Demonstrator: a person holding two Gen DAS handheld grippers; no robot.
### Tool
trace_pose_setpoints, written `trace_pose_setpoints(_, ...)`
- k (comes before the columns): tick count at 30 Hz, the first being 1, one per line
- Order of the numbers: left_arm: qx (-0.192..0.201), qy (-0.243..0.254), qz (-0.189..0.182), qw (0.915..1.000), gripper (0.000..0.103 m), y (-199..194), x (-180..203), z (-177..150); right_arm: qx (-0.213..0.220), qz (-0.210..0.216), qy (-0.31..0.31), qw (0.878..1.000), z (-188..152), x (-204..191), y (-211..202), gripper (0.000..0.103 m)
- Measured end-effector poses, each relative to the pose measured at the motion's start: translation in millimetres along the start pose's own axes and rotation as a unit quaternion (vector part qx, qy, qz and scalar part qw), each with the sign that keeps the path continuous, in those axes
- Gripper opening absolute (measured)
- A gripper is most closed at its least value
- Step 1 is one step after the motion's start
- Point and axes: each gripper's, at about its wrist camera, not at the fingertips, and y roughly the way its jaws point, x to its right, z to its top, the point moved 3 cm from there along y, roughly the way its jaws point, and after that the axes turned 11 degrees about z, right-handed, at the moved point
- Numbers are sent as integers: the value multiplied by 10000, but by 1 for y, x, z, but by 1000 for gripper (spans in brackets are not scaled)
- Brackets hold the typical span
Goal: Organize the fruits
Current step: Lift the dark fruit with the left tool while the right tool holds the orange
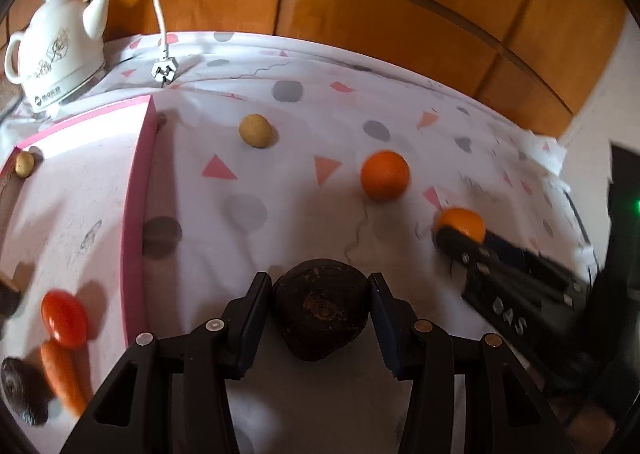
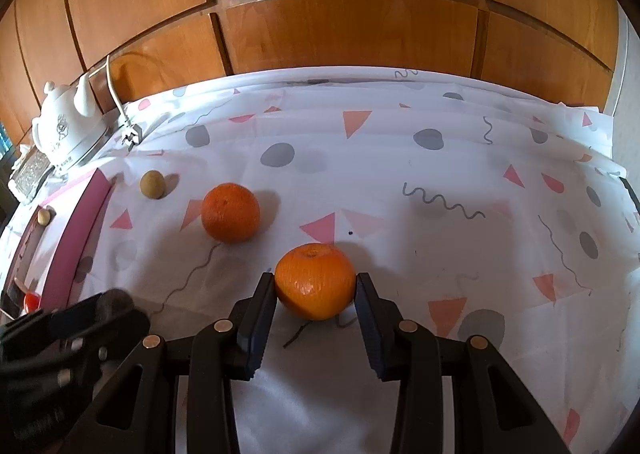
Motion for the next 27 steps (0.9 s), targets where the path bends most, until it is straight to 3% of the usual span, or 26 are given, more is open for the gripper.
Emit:
trace_pose_setpoints(16,517,346,148,9980,49,-18,7,-27,-83,-71,-85,9999,-27,-10,-18,40)
trace_pose_setpoints(27,594,257,140,9978,49,-21,-3,-31,-25,-189,-88,9998,-36,-12,-21,39)
